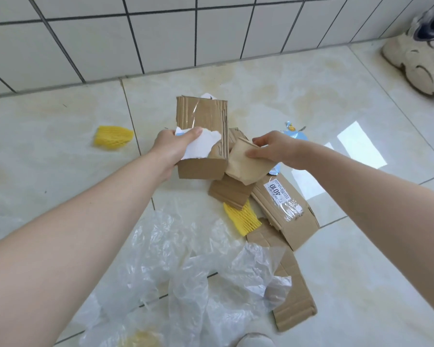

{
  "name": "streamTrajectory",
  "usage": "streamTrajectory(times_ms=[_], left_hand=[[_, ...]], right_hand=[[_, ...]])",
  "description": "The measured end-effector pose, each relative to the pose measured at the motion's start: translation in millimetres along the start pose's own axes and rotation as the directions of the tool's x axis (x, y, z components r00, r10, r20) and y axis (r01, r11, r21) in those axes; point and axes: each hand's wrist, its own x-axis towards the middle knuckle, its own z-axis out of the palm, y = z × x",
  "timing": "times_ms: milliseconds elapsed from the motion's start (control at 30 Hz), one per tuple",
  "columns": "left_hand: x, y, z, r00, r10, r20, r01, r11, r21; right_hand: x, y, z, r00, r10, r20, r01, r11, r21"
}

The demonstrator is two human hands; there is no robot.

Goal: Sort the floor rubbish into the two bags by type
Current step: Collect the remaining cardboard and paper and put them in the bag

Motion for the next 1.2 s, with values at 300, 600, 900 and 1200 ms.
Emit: streamTrajectory(times_ms=[300,600,900,1200], left_hand=[[24,-1,38,0.998,0.003,0.059,-0.017,0.973,0.232],[15,-5,20,0.993,-0.065,0.099,0.051,0.989,0.137],[-31,19,-45,0.998,-0.060,0.016,0.061,0.995,-0.084],[-104,-2,-175,0.964,0.039,-0.263,-0.027,0.998,0.051]], right_hand=[[1,12,12,0.998,-0.022,-0.053,0.012,0.983,-0.181],[-14,19,7,0.999,0.002,-0.051,0.002,0.997,0.080],[-48,-30,8,0.999,-0.036,-0.022,0.042,0.941,0.335],[-75,-121,89,0.968,-0.251,-0.013,0.247,0.943,0.225]])
